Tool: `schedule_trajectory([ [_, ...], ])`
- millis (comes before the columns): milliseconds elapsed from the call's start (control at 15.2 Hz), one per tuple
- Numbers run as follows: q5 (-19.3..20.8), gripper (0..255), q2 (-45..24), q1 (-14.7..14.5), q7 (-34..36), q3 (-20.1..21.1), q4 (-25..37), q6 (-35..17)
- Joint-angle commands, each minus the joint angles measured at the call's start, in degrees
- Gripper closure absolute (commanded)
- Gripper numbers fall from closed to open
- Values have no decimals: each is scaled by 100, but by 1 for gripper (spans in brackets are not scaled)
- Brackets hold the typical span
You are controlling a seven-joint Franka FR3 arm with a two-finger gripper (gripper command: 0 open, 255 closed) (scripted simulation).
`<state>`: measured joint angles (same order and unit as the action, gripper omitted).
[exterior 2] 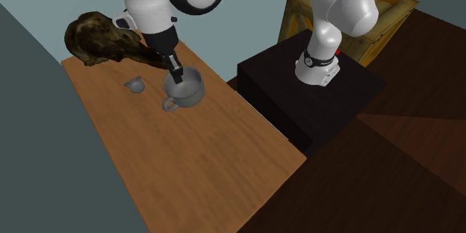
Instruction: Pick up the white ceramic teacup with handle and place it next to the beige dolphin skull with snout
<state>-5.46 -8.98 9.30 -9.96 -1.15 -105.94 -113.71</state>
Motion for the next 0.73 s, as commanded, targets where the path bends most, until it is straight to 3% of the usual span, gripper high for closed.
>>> schedule_trajectory([
  [0,-8,255,-56,-1,-14,2,-89,-150],
  [660,-51,255,-341,-3,-83,11,-504,-847],
])
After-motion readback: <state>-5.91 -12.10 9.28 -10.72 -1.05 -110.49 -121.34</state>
